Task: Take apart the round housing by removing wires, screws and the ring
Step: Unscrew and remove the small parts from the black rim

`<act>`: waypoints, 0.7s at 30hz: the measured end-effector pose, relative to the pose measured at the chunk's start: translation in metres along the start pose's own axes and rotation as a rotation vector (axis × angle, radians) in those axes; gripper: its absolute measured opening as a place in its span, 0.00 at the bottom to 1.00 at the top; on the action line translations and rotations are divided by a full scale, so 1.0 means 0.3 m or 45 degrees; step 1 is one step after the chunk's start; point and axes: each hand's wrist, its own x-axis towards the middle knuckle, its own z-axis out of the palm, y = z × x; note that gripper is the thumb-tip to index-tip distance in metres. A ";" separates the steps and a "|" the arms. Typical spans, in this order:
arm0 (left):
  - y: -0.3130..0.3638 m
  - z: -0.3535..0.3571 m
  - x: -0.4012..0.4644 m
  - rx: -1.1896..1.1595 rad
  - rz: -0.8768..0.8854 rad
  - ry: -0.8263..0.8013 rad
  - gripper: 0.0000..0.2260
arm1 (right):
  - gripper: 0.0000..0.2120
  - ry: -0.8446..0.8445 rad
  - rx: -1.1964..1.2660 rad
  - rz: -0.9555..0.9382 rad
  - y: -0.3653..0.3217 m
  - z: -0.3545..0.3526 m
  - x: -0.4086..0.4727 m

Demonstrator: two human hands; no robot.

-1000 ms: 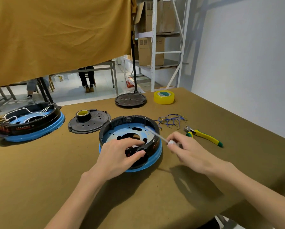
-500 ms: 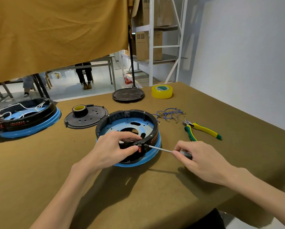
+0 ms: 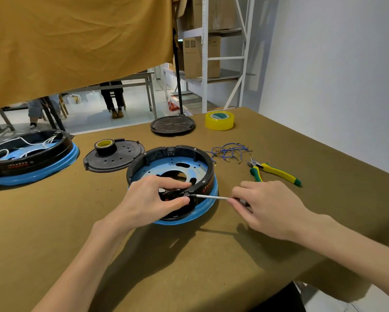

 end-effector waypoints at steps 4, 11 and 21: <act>0.005 0.011 -0.004 0.023 0.006 0.052 0.15 | 0.23 0.025 -0.184 -0.121 0.055 0.021 0.055; 0.017 0.009 -0.015 0.045 0.045 0.090 0.17 | 0.19 -0.030 -0.206 -0.215 0.093 0.050 0.146; 0.013 0.023 -0.017 0.091 0.099 0.141 0.12 | 0.32 -0.011 -0.175 -0.030 -0.011 0.050 0.048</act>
